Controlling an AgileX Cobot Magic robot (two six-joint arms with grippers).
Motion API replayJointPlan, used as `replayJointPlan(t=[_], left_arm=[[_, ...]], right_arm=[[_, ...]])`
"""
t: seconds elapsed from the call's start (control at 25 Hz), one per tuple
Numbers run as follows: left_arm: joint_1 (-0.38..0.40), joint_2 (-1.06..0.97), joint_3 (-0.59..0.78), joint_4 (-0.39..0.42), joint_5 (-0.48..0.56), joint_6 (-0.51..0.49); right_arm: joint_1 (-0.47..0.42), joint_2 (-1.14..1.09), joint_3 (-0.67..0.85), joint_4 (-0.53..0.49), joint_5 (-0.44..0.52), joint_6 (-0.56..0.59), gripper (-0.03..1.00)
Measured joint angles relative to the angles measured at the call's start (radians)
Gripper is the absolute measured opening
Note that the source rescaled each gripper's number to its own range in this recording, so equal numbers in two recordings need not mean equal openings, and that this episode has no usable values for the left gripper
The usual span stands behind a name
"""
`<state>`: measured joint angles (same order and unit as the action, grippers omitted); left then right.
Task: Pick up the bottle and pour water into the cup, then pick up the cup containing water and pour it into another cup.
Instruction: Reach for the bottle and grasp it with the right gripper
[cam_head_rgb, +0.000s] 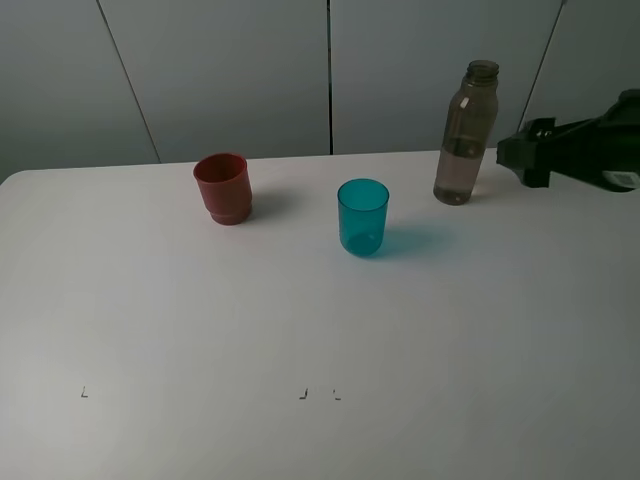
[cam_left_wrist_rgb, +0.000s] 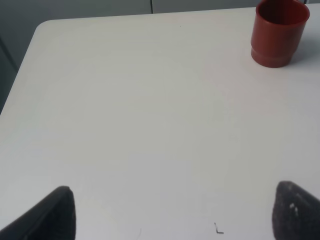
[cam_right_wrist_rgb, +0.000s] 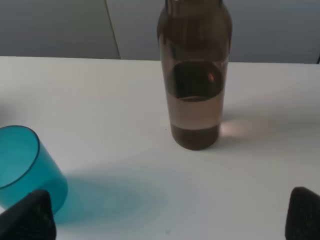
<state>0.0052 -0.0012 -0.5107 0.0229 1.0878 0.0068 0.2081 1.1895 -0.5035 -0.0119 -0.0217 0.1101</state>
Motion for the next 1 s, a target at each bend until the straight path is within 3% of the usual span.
replayJointPlan(t=[0.4, 0.72, 1.0], left_arm=[[0.0, 0.0, 0.0, 0.0, 0.0, -0.007], [0.0, 0.0, 0.0, 0.0, 0.0, -0.007], [0.0, 0.0, 0.0, 0.0, 0.0, -0.007]], right_arm=[[0.0, 0.332, 0.0, -0.002, -0.242, 0.002, 1.0], [0.0, 0.575, 0.0, -0.029, -0.667, -0.007, 1.0], [0.0, 0.734, -0.125, -0.029, -0.717, -0.051, 1.0]])
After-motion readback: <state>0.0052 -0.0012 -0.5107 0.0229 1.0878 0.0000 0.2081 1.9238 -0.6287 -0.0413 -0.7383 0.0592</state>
